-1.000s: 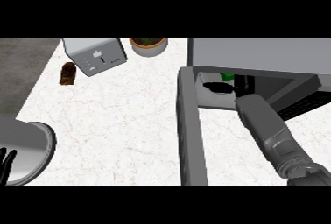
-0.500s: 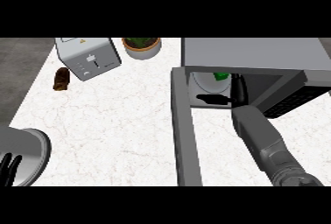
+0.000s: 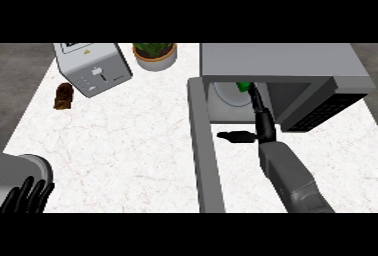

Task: Pick up the milk, place it into the microwave and close the microwave

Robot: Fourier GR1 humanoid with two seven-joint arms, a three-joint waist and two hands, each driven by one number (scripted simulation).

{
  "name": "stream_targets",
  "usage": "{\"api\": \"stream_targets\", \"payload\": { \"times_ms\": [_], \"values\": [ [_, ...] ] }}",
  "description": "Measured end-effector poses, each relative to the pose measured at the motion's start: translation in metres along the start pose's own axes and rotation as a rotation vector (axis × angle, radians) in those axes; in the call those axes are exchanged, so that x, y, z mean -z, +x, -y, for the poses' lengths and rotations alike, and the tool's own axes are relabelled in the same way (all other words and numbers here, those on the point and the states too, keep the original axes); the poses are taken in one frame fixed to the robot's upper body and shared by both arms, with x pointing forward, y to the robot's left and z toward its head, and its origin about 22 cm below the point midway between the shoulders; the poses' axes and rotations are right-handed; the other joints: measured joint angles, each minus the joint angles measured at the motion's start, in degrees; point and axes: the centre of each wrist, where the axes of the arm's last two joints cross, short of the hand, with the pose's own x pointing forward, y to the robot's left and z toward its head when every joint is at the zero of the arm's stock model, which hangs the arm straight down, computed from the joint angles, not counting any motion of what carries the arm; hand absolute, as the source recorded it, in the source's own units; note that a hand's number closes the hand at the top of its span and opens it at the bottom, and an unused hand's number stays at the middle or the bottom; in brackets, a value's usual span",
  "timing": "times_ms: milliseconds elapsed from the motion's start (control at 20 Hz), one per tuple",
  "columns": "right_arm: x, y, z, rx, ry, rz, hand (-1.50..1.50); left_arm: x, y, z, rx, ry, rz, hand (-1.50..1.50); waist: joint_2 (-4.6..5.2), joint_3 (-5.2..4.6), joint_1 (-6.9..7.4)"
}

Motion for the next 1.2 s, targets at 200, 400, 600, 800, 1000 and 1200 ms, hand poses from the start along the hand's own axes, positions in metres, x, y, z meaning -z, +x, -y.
{"api": "stream_targets", "payload": {
  "times_ms": [200,400,600,800,1000,1200],
  "values": [
    [-0.017,-0.007,0.003,0.090,0.029,0.011,-1.50,0.005,0.003,0.008,-0.017,-0.049,0.003,-1.50,-0.29,-0.04,-0.74],
    [-0.042,-0.015,0.006,0.136,0.045,0.016,-1.50,0.014,-0.001,0.022,-0.028,-0.119,-0.015,-1.50,-0.52,-0.08,-1.35],
    [-0.066,-0.018,0.020,0.149,0.029,0.024,-1.50,0.026,-0.003,0.028,-0.007,-0.180,-0.021,1.50,-0.57,-0.11,-1.77],
    [-0.090,-0.015,0.035,0.214,0.009,0.030,1.50,0.045,-0.010,0.039,0.019,-0.228,-0.032,1.50,-0.61,-0.14,-2.35],
    [-0.109,-0.003,0.065,0.249,-0.007,0.053,1.50,0.069,-0.015,0.053,0.052,-0.277,-0.040,1.50,-0.47,-0.14,-2.25],
    [-0.118,0.020,0.084,0.272,-0.037,0.068,-1.50,0.094,-0.020,0.072,0.099,-0.318,-0.049,1.50,-0.34,-0.13,-2.03]
  ]
}}
